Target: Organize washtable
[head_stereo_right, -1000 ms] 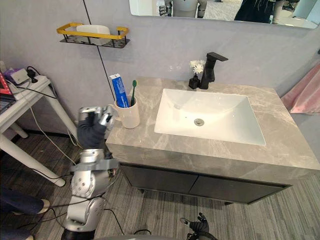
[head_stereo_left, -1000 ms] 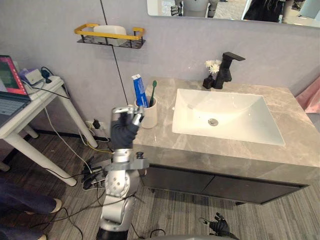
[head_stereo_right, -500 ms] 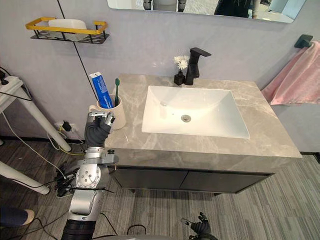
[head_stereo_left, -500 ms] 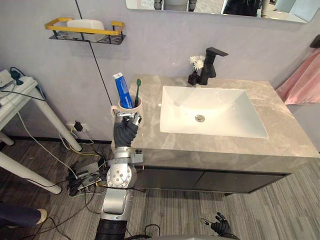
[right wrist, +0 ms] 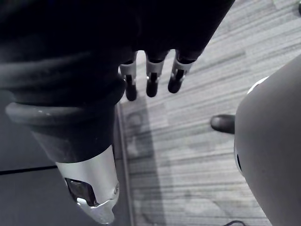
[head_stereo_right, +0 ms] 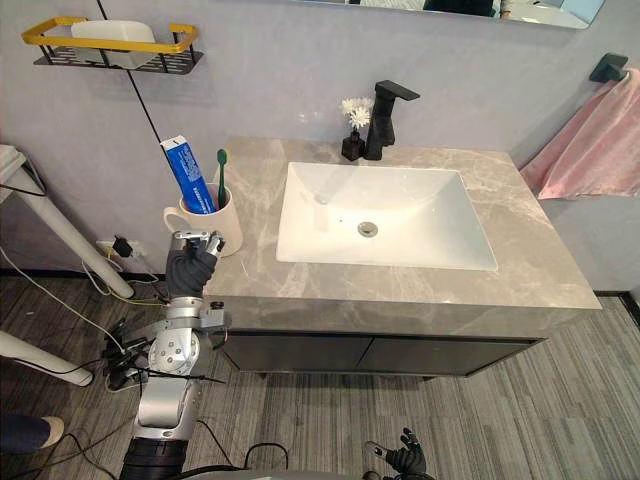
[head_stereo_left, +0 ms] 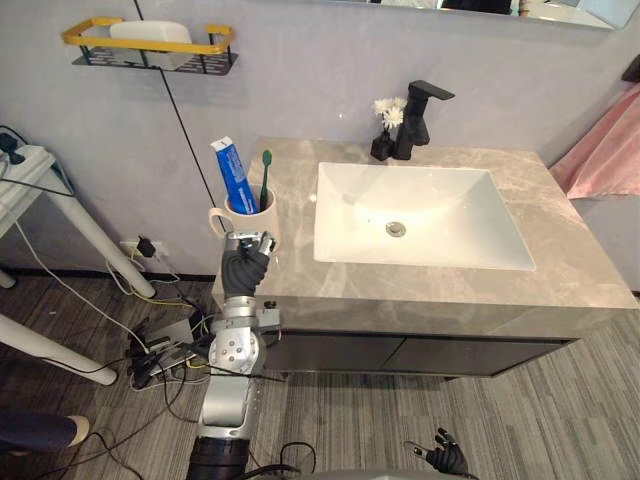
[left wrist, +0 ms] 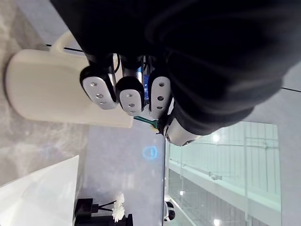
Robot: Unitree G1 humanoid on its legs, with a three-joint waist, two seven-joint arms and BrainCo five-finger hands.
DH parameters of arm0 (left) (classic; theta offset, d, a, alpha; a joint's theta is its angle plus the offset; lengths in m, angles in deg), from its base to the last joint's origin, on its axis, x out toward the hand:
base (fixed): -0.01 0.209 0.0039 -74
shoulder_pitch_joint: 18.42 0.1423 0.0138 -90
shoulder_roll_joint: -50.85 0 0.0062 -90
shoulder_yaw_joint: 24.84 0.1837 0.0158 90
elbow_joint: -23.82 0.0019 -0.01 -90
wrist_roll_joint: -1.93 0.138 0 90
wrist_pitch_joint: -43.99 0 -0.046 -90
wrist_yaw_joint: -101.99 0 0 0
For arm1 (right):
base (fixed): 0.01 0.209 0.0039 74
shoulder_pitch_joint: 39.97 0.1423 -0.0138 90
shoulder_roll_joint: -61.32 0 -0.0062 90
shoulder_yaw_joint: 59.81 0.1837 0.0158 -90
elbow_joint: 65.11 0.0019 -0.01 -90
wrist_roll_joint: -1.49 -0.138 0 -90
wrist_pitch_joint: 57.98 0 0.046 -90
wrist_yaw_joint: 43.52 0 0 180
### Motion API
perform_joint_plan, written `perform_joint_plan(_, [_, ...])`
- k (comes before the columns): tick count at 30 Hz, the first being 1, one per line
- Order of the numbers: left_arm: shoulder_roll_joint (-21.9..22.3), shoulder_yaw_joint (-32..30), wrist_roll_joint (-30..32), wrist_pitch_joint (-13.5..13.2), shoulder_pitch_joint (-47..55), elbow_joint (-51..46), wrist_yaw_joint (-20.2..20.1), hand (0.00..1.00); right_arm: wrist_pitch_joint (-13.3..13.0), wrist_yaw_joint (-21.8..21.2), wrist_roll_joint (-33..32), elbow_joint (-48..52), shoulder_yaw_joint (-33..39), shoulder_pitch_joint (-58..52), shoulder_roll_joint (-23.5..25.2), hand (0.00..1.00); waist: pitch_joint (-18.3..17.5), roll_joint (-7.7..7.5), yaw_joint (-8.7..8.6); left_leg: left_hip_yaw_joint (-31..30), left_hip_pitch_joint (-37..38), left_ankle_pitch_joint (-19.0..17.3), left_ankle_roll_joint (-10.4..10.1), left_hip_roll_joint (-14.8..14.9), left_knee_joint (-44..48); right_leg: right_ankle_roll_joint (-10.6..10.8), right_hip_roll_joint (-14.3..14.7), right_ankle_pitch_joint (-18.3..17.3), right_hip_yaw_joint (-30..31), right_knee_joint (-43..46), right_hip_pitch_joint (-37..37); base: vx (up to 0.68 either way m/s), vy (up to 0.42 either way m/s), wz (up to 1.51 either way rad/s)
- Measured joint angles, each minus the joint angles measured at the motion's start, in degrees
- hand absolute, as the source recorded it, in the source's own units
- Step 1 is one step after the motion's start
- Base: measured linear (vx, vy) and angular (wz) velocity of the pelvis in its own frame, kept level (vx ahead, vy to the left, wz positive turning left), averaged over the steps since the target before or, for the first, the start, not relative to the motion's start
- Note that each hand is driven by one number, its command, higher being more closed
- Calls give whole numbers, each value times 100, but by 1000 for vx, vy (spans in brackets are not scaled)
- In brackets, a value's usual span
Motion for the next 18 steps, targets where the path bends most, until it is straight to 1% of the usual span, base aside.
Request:
perform_joint_plan(2, [-49, 128, -261, 38, -107, 0, -11, 100, -1, 0, -2, 87, -16, 2, -2, 0, 124, -11, 2, -4, -40, 0, 0, 12, 24, -14, 13, 9, 0, 0, -25, 0, 0, 0])
perform_joint_plan(7, [-114, 311, -685, 45, -240, 1, -120, 100, -3, -3, -3, 172, -45, 2, -10, 0, 200, -25, 2, 18, -139, 1, 0, 15, 28, -27, 20, 21, 48, 2, -156, 1, -5, -4])
perform_joint_plan(8, [-129, 321, -692, 44, -309, 0, -123, 100, -3, -4, -4, 248, -51, 2, -8, 0, 217, -35, 2, 31, -183, 1, 0, 15, 33, -37, 21, 30, 63, 4, -210, 5, -5, -6])
perform_joint_plan(12, [-162, 341, -1057, 42, -359, 0, -132, 100, -40, -2, -6, 426, -52, 2, -20, 0, 295, -50, -2, 85, -272, 1, 0, 15, 54, -47, 21, 50, 115, 6, -339, 5, -6, -8])
perform_joint_plan(13, [-162, 342, -1191, 42, -359, 0, -139, 100, -47, -1, -6, 434, -52, 2, -23, 0, 300, -54, -1, 89, -277, 1, 0, 14, 61, -50, 21, 55, 119, 6, -372, 42, -9, -4])
perform_joint_plan(15, [-176, 340, -1647, 42, -360, -2, -188, 100, -50, -1, -18, 479, -55, -1, -24, 0, 324, -65, -4, 101, -297, 1, 0, 14, 83, -54, 21, 60, 145, 6, -395, 27, -12, -4])
perform_joint_plan(18, [-177, 323, -1813, 39, -421, -12, -216, 100, -83, -14, -155, 483, -69, -1, -25, 0, 331, -62, -2, 98, -337, 1, 0, 15, 86, -54, 21, 59, 151, 6, -426, 0, 0, 0])
